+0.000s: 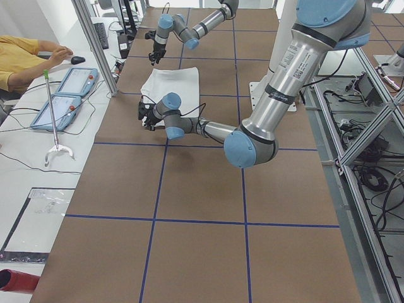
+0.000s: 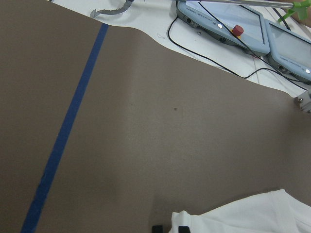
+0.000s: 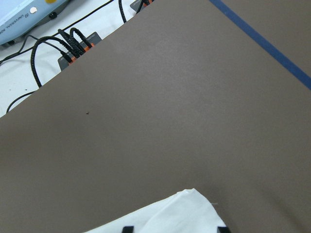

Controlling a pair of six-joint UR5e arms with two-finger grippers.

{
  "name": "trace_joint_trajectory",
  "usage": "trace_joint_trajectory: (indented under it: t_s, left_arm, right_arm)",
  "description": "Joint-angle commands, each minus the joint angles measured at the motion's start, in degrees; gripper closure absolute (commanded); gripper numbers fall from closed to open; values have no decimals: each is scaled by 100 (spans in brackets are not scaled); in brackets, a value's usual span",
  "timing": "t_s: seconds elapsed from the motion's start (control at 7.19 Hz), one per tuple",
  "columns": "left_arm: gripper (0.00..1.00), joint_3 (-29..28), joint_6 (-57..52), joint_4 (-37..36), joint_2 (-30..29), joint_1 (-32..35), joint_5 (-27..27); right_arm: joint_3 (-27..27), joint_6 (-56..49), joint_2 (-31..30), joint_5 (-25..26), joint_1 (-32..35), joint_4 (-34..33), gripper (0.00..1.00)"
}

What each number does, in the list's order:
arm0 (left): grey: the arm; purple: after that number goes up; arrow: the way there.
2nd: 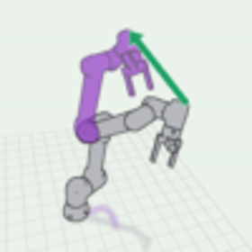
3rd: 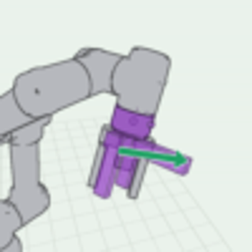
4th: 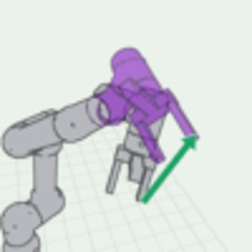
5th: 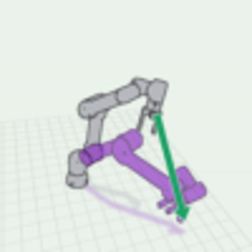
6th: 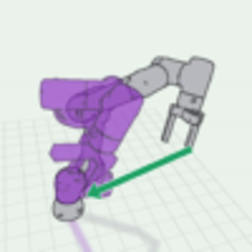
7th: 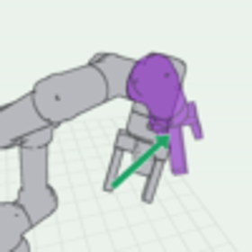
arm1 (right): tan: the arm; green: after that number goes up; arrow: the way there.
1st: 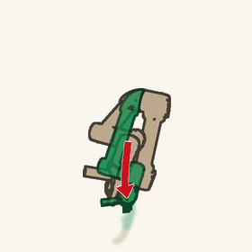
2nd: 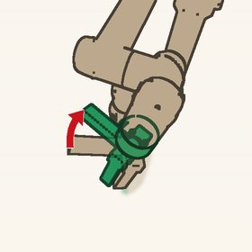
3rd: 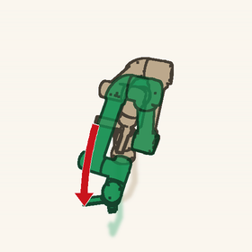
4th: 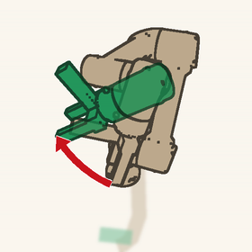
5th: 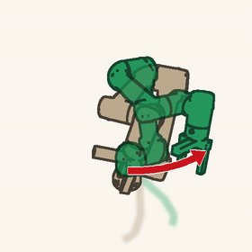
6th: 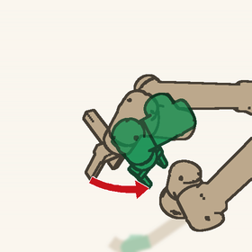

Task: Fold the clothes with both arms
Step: 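Release the hem and raise both grippers beyond the folded shirt, then move the right gripper down to the folded shirt's side edge nearest it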

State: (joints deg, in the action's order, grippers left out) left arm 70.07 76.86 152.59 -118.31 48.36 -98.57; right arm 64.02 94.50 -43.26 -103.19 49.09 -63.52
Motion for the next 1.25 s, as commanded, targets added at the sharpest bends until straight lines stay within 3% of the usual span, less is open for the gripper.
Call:
trace_joint_trajectory:
  t_s: [0.0,0.14,0.28,0.7,1.11]
  left_arm:
    - [53,174,4,52,80,-2,-31]
    - [49,156,4,52,80,-11,-31]
    - [43,147,-65,52,115,-2,-57]
    - [42,253,-233,34,80,-2,-356]
    - [42,323,-242,60,115,-2,-365]
  right_arm:
    - [1184,557,-722,-114,-74,-20,11]
    - [1810,830,-1223,-114,-319,-20,10]
    - [2034,1138,-1481,-105,-548,6,10]
    - [3175,1378,-2342,-123,-760,-64,10]
    - [3029,1771,-2371,-79,-1103,-73,10]
